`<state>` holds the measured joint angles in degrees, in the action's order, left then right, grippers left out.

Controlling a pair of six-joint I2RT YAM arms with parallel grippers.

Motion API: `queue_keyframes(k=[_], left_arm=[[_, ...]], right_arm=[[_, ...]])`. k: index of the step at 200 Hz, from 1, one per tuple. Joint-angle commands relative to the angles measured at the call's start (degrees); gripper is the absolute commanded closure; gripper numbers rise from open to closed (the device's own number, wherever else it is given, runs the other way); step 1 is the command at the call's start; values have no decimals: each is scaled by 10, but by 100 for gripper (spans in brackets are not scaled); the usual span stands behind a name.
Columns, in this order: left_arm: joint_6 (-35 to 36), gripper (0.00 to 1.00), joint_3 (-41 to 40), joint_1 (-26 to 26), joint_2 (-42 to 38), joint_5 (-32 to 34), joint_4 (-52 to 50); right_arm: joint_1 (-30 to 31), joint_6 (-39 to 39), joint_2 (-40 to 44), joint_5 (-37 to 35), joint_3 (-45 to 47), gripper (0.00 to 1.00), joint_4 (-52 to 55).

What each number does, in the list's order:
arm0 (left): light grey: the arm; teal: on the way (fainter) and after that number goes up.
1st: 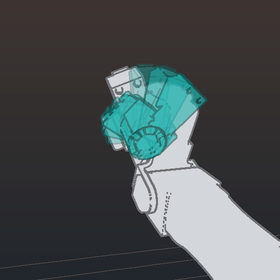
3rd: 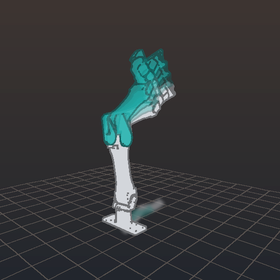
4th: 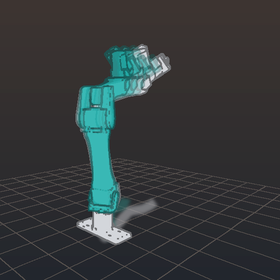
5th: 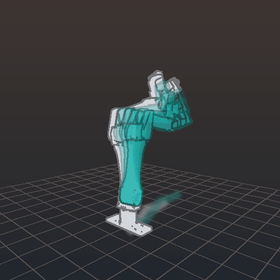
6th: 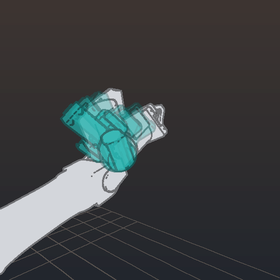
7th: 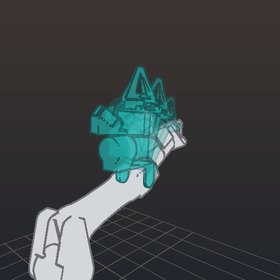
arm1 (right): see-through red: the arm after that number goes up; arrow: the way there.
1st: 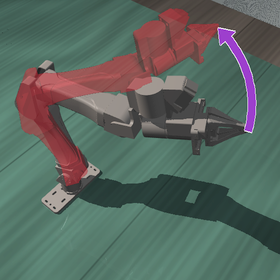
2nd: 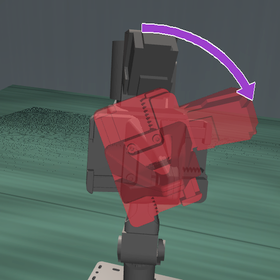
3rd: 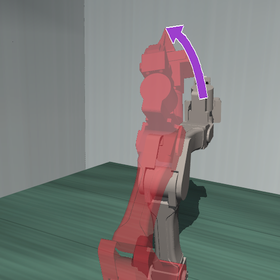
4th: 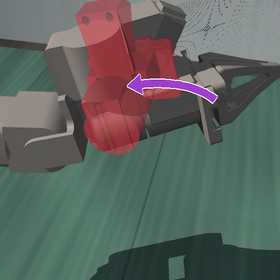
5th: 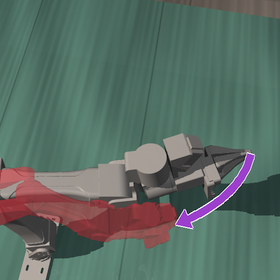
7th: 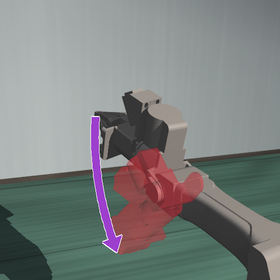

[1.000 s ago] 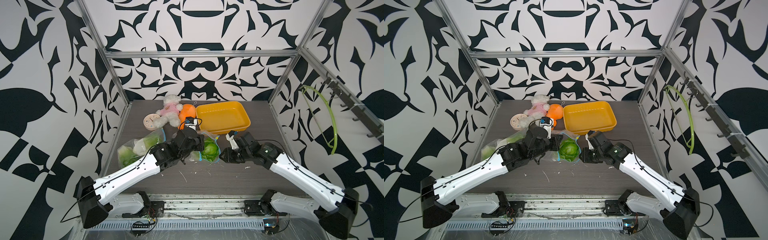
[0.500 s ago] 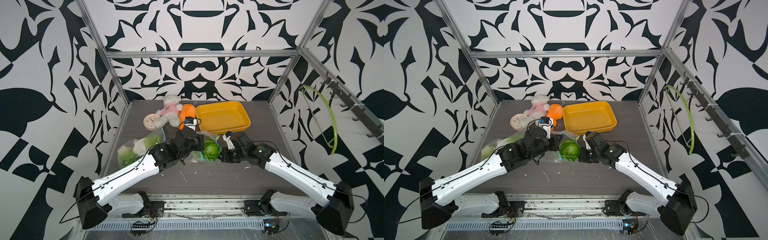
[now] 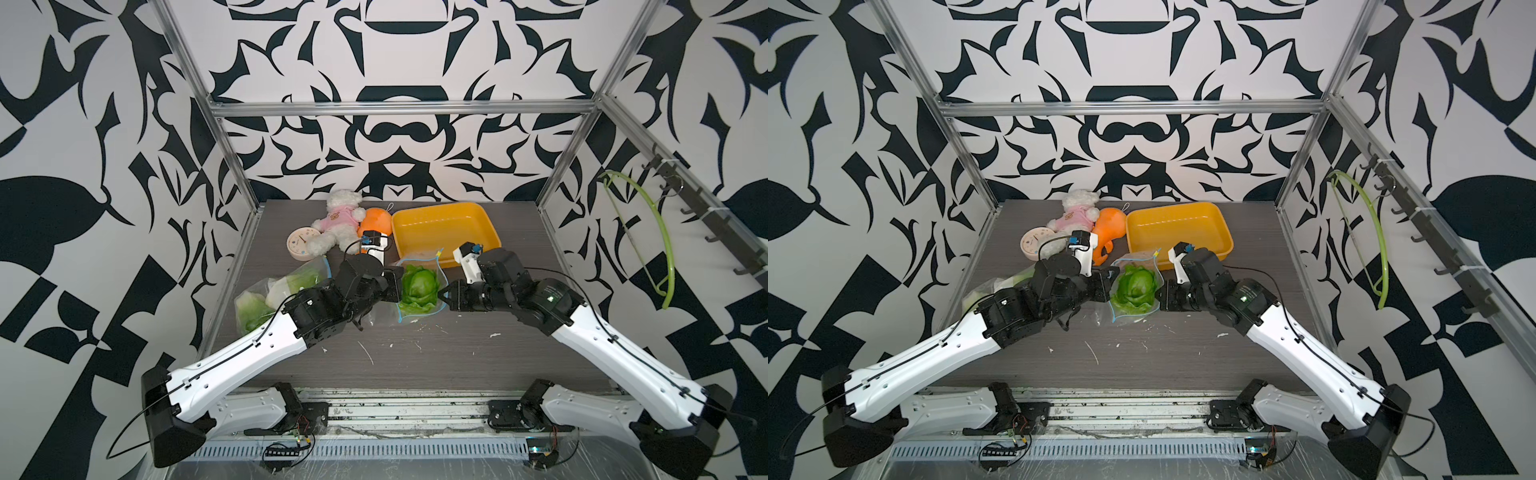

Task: Put the chinese cabbages into a zipper bag and zip it
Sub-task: Adjust the zipper food storage bag at the center of the board.

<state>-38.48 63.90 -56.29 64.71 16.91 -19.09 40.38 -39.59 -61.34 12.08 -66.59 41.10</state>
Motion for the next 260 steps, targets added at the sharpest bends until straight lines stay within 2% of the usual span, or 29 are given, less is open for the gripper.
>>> queue_keyframes(k=[1, 30, 70, 109, 177, 189, 230, 260], left_arm=[[15, 100, 25, -2, -13, 1, -3], [5, 100, 28, -2, -4, -10, 18], [-4, 100, 47, -2, -1, 1, 16], [-26, 100, 34, -2, -9, 5, 41], [-71, 100, 20, -2, 41, 11, 60], [-73, 100, 22, -2, 45, 13, 59], [-83, 100, 12, -2, 54, 19, 81], [-88, 100, 10, -2, 66, 18, 92]], right_arm=[[3, 37, 5, -9, -83, 100, 43], [3, 66, -26, -13, -183, 100, 105], [3, 90, -53, -11, -249, 100, 131], [3, 112, -76, -30, -253, 100, 140], [3, 119, -128, -58, -238, 100, 134], [3, 119, -130, -68, -240, 95, 141], [8, 114, -123, -111, -255, 67, 186], [32, 99, -103, -151, -259, 51, 213]])
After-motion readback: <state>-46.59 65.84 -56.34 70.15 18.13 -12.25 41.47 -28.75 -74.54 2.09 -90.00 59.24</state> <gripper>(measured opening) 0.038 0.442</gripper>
